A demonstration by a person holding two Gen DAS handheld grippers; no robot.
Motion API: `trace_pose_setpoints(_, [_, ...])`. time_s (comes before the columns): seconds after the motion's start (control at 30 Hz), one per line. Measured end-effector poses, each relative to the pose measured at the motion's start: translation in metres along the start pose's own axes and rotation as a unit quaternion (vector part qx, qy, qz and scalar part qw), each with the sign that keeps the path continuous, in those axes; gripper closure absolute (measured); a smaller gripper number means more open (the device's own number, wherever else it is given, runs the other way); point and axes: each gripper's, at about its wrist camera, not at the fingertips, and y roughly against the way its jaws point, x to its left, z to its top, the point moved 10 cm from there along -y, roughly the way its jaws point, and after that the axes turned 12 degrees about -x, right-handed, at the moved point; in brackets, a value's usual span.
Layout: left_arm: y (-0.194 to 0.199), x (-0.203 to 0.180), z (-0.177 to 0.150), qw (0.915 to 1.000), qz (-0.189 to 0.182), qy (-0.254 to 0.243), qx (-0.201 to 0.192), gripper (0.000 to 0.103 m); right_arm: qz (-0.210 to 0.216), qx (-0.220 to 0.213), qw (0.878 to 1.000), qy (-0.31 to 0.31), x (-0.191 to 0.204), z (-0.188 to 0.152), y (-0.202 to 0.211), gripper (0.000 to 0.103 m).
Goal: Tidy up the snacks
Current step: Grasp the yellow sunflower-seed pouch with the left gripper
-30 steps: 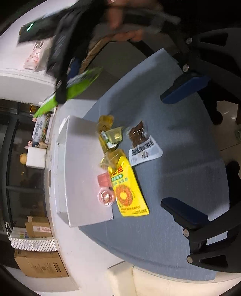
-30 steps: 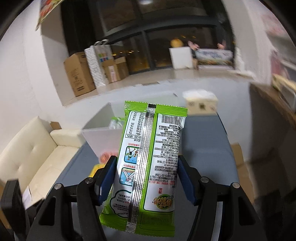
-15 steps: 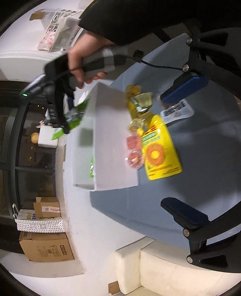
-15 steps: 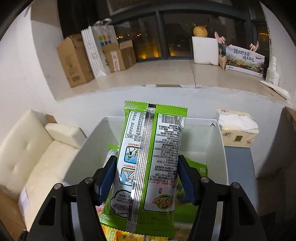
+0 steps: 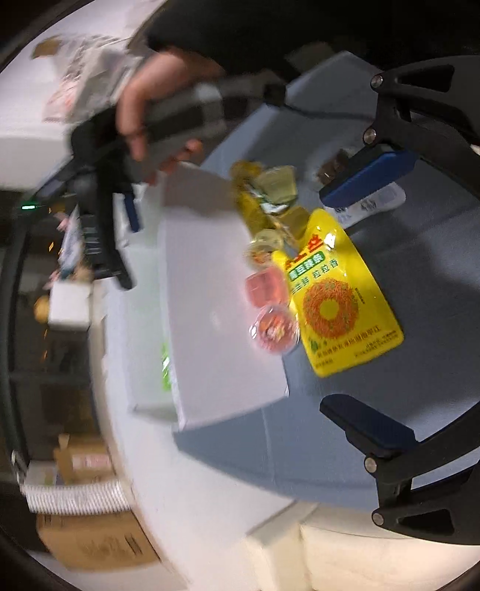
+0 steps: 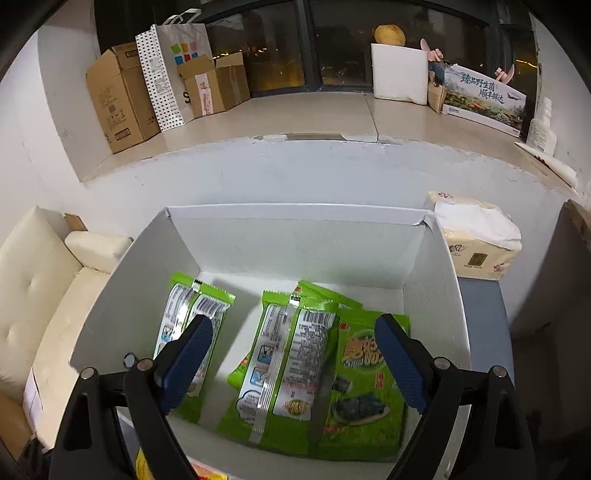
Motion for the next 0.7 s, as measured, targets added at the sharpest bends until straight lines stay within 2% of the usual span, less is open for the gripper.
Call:
trace_pose_setpoints(0.17, [-0.039,0.000,-0.020,0.9984,-0.012,-0.022,0.050,0.000,0.007,-0.008,1.000,-0.007,-0.002,-0.004,0.013,0.010])
trace_pose_setpoints(0.27, [-0.047,-0.010,-0.025,0.9967,-0.032,-0.040,0.063,0.000,0.017,-0.018,0.999,-0.025,-0.004,-0.007,0.024,0.010])
trace_pose_setpoints(0.37, [-0.047,-0.022,-0.031,0.9919,-0.054,-0.094,0.068,0.000,0.030,-0.022,0.999,-0.035,-0.004,-0.016,0.036,0.010])
trace_pose_setpoints(0.47, [-0.056,-0.022,-0.042,0.9816,-0.038,-0.165,0.087,0.000,0.033,-0.031,0.998,-0.034,-0.002,-0.024,0.048,0.010])
trace_pose_setpoints(0.5, [-0.057,-0.023,-0.041,0.9802,-0.044,-0.176,0.079,0.000,0.035,-0.034,0.998,-0.037,-0.001,-0.026,0.052,0.010])
trace_pose_setpoints(0.6, [-0.063,-0.026,-0.039,0.9791,-0.044,-0.184,0.074,0.002,0.044,-0.047,0.996,-0.053,0.002,-0.035,0.070,0.010])
trace_pose_setpoints(0.7, [-0.068,-0.034,-0.036,0.9810,-0.058,-0.171,0.070,0.014,0.049,-0.068,0.994,-0.064,0.003,-0.041,0.091,0.010])
